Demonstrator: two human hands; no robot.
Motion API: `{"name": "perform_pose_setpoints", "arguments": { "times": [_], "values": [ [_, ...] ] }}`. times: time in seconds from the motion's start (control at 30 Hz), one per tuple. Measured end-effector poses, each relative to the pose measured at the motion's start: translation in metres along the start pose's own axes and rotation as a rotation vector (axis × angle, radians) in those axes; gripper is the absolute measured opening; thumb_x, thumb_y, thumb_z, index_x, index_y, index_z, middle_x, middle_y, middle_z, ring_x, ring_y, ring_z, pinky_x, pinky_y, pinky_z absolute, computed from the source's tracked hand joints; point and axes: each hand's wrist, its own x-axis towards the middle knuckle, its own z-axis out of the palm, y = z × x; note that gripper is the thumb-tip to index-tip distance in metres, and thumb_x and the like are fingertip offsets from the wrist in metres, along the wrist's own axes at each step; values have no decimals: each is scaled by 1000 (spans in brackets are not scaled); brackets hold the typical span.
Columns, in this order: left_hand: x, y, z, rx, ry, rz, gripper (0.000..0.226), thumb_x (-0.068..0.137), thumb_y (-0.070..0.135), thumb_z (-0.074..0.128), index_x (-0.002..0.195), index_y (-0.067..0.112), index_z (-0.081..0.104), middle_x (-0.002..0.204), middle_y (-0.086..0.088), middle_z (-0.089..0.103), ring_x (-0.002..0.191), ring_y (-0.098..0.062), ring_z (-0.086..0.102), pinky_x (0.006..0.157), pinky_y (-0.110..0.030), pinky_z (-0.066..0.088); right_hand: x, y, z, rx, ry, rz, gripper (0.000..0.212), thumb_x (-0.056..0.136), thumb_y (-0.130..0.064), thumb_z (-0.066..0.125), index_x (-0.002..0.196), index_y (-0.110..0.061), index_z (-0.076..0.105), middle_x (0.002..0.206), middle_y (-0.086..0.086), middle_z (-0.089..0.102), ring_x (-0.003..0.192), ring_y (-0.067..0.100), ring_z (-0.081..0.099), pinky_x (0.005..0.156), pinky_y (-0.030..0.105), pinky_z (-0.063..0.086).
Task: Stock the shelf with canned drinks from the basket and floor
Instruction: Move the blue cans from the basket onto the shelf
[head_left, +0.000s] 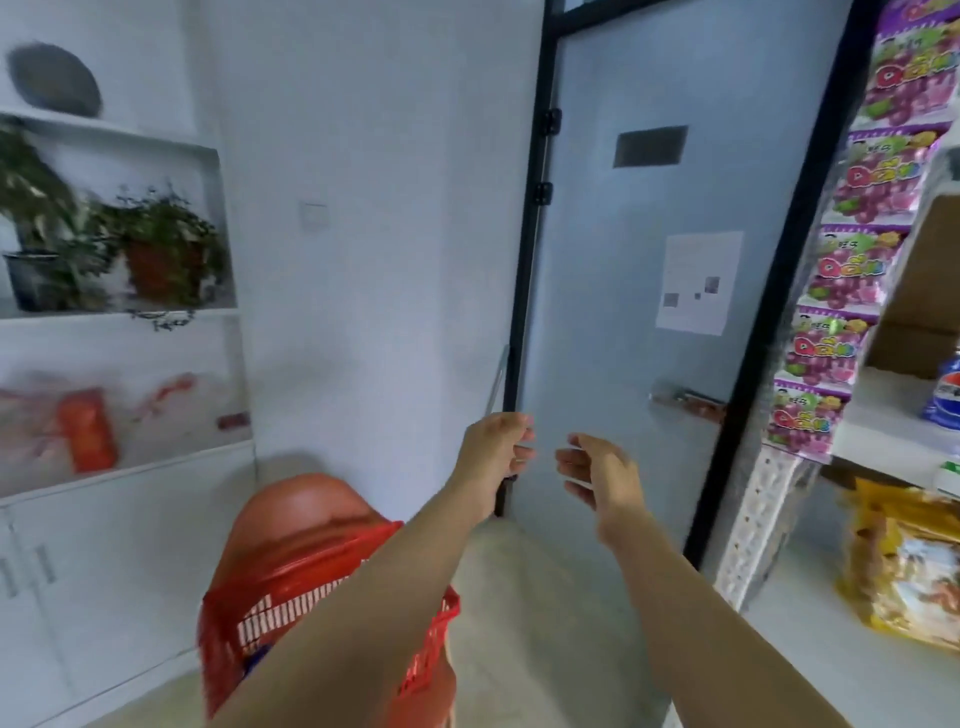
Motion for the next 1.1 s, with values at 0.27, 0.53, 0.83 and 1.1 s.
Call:
{"name": "perform_pose_setpoints", "arguments": {
  "times": [0.27, 0.53, 0.83, 1.1],
  "values": [
    [17, -15, -193, 21, 269, -62, 20, 94, 20, 60, 108, 7, 64, 91, -4, 65, 71, -16, 59, 66, -24, 47, -4, 92, 182, -36, -269, 119, 19, 96, -22, 55, 96, -8, 68, 78, 6, 71, 71, 18, 62, 65, 28, 48],
    [42, -87, -306, 89, 474, -185, 22, 98, 21, 55, 112, 7, 63, 92, -3, 67, 75, -17, 62, 74, -29, 53, 8, 175, 268, -117, -489, 220, 20, 99, -23, 52, 92, -12, 67, 79, 6, 69, 70, 17, 61, 68, 29, 48],
    [118, -190, -376, 106, 687, -393, 22, 98, 28, 56, 106, 10, 66, 91, -1, 70, 74, -13, 62, 68, -26, 53, 100, 284, 321, -337, -614, 403, 21, 98, -27, 54, 98, -10, 66, 91, 8, 72, 85, 23, 67, 79, 35, 53],
    [154, -290, -424, 107, 920, -650, 21, 98, 29, 55, 102, 11, 65, 94, -3, 68, 75, -13, 60, 68, -26, 50, 157, 405, 353, -504, -782, 655, 23, 99, -30, 53, 101, -13, 68, 94, 5, 72, 87, 19, 65, 73, 30, 49]
  ]
}}
